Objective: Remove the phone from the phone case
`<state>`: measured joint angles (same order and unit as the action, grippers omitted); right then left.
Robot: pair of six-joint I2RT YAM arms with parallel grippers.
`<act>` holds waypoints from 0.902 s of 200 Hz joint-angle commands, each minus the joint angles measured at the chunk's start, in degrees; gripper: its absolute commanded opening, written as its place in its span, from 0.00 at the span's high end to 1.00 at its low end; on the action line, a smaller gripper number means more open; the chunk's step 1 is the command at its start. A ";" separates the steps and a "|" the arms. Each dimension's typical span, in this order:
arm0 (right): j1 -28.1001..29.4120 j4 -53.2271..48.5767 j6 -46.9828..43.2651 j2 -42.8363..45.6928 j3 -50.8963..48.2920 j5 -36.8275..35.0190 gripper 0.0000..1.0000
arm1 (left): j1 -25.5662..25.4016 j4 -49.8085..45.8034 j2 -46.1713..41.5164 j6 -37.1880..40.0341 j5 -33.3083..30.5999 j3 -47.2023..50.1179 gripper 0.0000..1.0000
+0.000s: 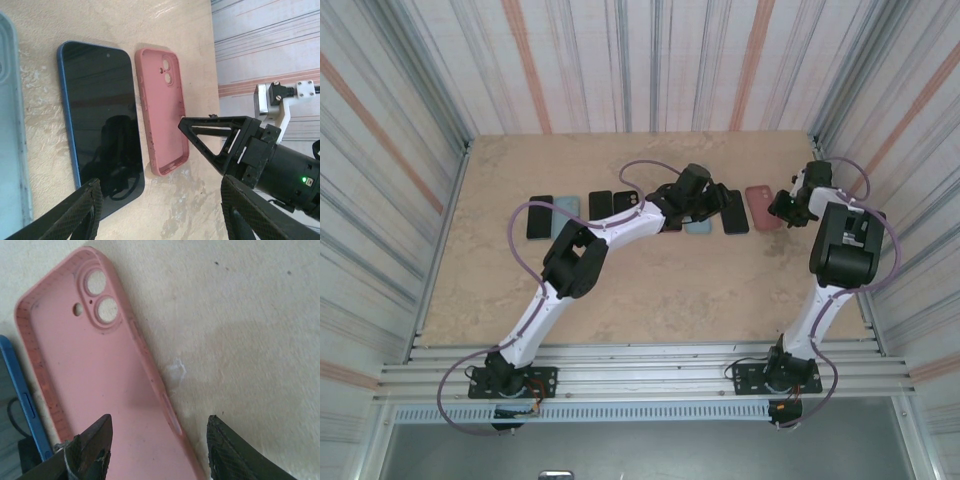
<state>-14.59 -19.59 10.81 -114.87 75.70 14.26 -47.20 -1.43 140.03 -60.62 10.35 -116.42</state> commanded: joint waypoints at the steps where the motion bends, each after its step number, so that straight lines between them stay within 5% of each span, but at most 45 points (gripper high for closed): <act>1: 0.54 -3.14 -2.59 -1.48 1.73 1.71 0.48 | 0.78 0.81 -4.85 1.63 0.02 0.50 0.35; 180: 4.57 -4.31 -8.44 0.31 1.33 0.86 0.50 | 1.22 1.43 -5.69 1.77 0.46 1.98 0.35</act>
<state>-10.92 -22.11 3.79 -115.59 77.10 14.79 -46.48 -0.56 139.26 -60.58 10.50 -115.46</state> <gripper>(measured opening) 0.498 0.653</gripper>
